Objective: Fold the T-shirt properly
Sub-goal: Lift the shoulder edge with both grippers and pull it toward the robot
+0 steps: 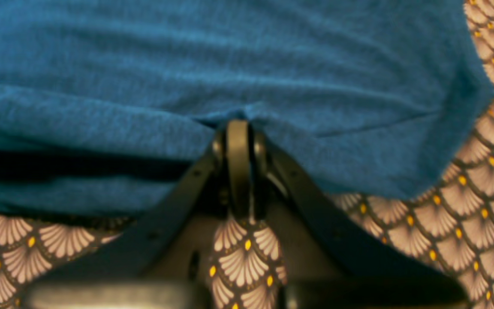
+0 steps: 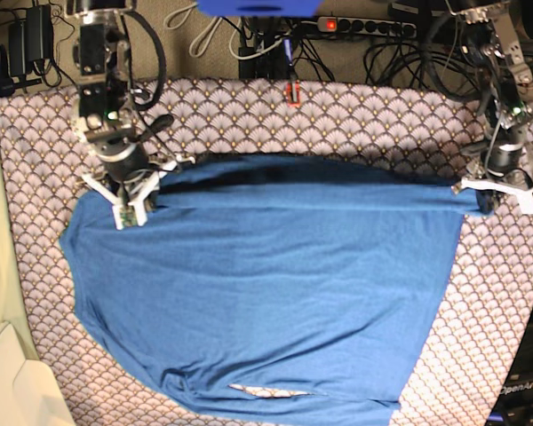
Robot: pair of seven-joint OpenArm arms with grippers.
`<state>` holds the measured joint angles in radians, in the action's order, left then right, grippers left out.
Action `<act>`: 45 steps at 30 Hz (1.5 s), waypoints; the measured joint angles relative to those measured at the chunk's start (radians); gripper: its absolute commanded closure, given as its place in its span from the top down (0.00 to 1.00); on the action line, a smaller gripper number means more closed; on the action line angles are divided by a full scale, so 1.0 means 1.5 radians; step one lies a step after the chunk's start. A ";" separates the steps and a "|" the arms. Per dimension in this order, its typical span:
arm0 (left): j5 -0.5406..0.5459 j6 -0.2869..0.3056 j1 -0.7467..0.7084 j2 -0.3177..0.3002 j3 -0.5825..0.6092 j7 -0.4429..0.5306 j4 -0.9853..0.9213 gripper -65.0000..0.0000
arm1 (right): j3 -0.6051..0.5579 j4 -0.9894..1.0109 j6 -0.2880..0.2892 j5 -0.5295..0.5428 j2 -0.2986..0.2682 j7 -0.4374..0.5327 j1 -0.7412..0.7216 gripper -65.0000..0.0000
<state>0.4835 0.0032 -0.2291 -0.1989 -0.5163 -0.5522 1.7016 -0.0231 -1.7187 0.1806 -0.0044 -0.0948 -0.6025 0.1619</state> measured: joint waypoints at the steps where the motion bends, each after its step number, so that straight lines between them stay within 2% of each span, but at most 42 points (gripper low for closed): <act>1: 0.000 0.000 0.003 0.000 0.000 -0.001 -0.002 0.01 | -0.001 0.003 0.000 0.000 0.001 -0.001 -0.005 0.00; 24: 0.000 0.000 0.058 0.000 0.000 0.001 -0.076 0.01 | -0.004 0.073 0.000 0.000 0.001 0.001 -0.114 0.00; 29: 0.000 0.000 0.074 0.000 0.000 0.001 -0.102 0.01 | -0.006 0.123 0.001 0.001 0.001 0.000 -0.141 0.00; 45: -0.002 -0.002 0.095 0.001 0.003 0.001 -0.137 0.01 | -0.048 0.131 0.001 0.000 -0.001 0.008 -0.141 0.00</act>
<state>0.4801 -0.0002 -0.0864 -0.1978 -0.5125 -0.5514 1.4960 -0.0948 -1.5219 0.1825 -0.0044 -0.0967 -0.5911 -0.0498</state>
